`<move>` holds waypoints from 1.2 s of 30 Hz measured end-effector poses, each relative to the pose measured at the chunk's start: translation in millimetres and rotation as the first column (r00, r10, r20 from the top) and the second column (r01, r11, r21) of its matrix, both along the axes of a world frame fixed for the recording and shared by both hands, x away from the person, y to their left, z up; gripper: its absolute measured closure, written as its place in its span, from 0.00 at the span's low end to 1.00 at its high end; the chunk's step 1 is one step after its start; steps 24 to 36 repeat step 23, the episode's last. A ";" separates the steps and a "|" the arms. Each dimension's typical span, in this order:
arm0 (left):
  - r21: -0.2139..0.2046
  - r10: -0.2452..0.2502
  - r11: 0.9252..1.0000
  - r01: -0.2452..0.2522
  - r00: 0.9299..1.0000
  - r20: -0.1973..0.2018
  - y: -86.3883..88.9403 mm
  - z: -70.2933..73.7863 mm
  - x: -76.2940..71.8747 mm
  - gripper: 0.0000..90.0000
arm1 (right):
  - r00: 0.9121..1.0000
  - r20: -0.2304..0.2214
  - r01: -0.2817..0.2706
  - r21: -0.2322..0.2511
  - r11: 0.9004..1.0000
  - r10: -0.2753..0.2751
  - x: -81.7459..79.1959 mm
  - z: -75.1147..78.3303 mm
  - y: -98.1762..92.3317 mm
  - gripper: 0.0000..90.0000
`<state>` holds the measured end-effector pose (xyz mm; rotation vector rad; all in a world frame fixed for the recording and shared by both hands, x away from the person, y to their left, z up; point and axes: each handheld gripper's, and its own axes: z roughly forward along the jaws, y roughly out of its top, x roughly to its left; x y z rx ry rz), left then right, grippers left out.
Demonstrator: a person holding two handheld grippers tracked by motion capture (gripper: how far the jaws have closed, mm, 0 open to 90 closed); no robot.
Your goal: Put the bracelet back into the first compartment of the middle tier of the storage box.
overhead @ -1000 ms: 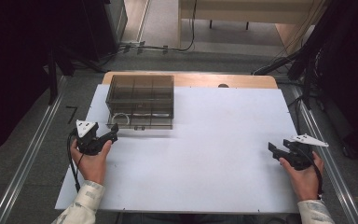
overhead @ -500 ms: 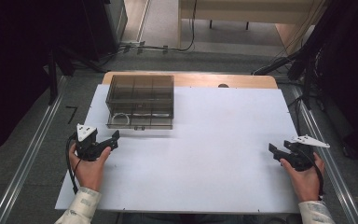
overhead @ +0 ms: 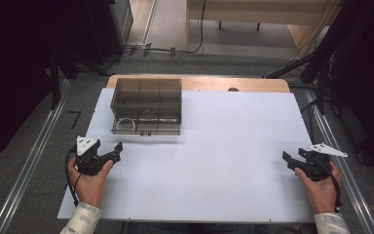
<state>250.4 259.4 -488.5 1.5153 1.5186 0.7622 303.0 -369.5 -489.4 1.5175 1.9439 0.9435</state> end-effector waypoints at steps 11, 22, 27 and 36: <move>-0.011 -0.005 1.000 0.005 1.000 -0.001 3.8 -2.5 -11.0 0.20 | 1.000 0.005 0.009 0.005 1.000 -0.009 -8.0 1.3 -4.1 0.35; -0.008 -0.014 1.000 0.014 1.000 -0.004 4.6 -3.8 -15.0 0.20 | 1.000 0.004 0.016 0.012 1.000 -0.016 -14.7 1.7 -5.8 0.35; -0.008 -0.015 1.000 0.015 1.000 -0.005 4.5 -4.2 -14.8 0.20 | 1.000 0.005 0.016 0.007 1.000 -0.016 -14.9 1.8 -5.6 0.35; -0.008 -0.015 1.000 0.015 1.000 -0.005 4.5 -4.2 -14.8 0.20 | 1.000 0.005 0.016 0.007 1.000 -0.016 -14.9 1.8 -5.6 0.35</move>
